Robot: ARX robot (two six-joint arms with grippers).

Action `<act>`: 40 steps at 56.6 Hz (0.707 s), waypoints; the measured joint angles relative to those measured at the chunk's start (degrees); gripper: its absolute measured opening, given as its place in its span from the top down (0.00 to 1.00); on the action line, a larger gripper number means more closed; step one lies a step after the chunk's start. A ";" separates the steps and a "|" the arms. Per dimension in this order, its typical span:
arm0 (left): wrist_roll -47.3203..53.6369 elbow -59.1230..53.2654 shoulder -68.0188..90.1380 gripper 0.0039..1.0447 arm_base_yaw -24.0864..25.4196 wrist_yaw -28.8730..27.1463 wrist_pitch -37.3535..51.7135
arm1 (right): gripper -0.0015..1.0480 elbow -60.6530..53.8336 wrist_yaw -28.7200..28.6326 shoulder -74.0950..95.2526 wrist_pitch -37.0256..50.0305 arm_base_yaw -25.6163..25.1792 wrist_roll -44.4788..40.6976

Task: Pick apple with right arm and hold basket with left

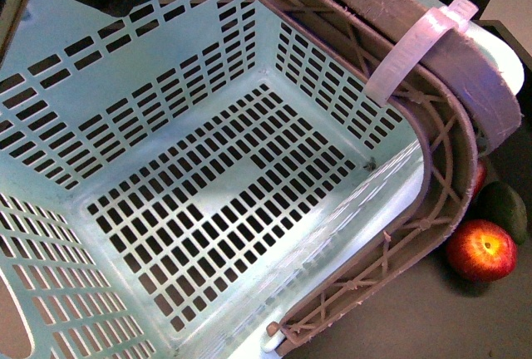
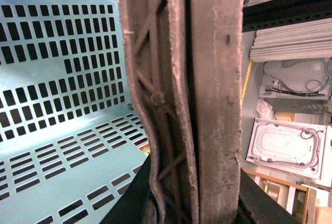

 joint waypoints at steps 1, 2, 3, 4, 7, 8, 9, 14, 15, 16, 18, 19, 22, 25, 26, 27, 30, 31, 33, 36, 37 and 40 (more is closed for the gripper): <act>0.00 0.00 0.00 0.82 0.00 0.00 0.00 | 0.08 0.22 -0.48 2.91 2.10 0.00 -0.61; -0.02 0.00 0.00 0.82 0.00 0.00 0.00 | 0.08 0.50 -0.94 5.64 3.96 0.00 -1.09; 0.00 0.00 0.00 0.82 0.00 0.00 0.00 | 0.08 0.87 -1.14 8.52 5.88 0.00 -1.70; 0.00 0.00 0.00 0.82 0.00 0.02 0.00 | 0.08 1.09 -1.14 10.05 6.91 0.00 -2.03; -0.02 0.00 0.00 0.82 0.00 0.04 0.00 | 0.08 2.27 -1.16 17.31 11.69 -0.04 -3.39; -0.02 0.00 0.00 0.82 0.00 0.04 0.00 | 0.08 2.54 -1.16 18.78 12.63 -0.11 -3.69; -0.02 0.00 0.00 0.82 0.00 0.04 0.00 | 0.08 3.15 -1.14 21.73 14.49 -0.26 -4.28; 0.00 0.00 0.00 0.82 0.00 0.02 0.00 | 0.08 5.99 -0.57 33.03 20.83 -1.29 -6.49; -0.02 0.00 0.00 0.82 0.00 0.02 0.00 | 0.08 6.36 -0.55 34.34 21.44 -1.44 -6.64; -0.02 0.00 0.00 0.82 0.00 0.02 0.00 | 0.08 7.08 -0.52 36.87 22.45 -1.70 -6.91; -0.02 0.00 0.00 0.82 0.00 0.02 0.00 | 0.08 7.82 -0.52 39.30 23.30 -1.86 -7.10; -0.02 0.00 0.00 0.82 0.00 0.02 0.00 | 0.08 8.50 -0.61 41.70 24.04 -2.05 -7.41; 0.00 0.00 0.00 0.82 0.00 0.02 0.00 | 0.08 9.77 -0.74 45.94 24.87 -2.12 -7.89; 0.00 0.00 0.00 0.82 0.00 0.04 0.00 | 0.08 10.91 -0.94 49.70 25.38 -2.05 -8.24; -0.02 0.00 0.00 0.82 0.00 0.04 0.00 | 0.08 11.67 -1.20 51.71 25.42 -1.99 -8.46; -0.02 0.00 0.00 0.82 0.00 0.04 0.00 | 0.08 11.85 -1.25 52.17 25.42 -1.99 -8.50; -0.02 0.00 0.00 0.82 0.00 0.04 0.00 | 0.08 13.20 -1.29 55.01 25.16 -1.81 -8.63; -0.02 0.00 0.00 0.82 0.00 0.04 0.00 | 0.08 13.84 -1.27 56.22 25.07 -1.66 -8.81; -0.02 0.00 0.00 0.82 0.00 0.04 0.00 | 0.08 14.84 -1.33 57.81 24.85 -1.46 -8.83; -0.02 0.00 0.00 0.82 0.00 0.02 0.00 | 0.08 16.15 -2.16 59.47 24.44 -1.14 -8.81; -0.02 0.00 0.00 0.82 0.00 0.00 0.00 | 0.08 16.46 -2.34 59.82 24.33 -1.05 -8.81; 0.00 0.00 0.00 0.82 0.00 0.00 0.00 | 0.08 18.08 -3.19 61.59 23.89 -0.37 -8.81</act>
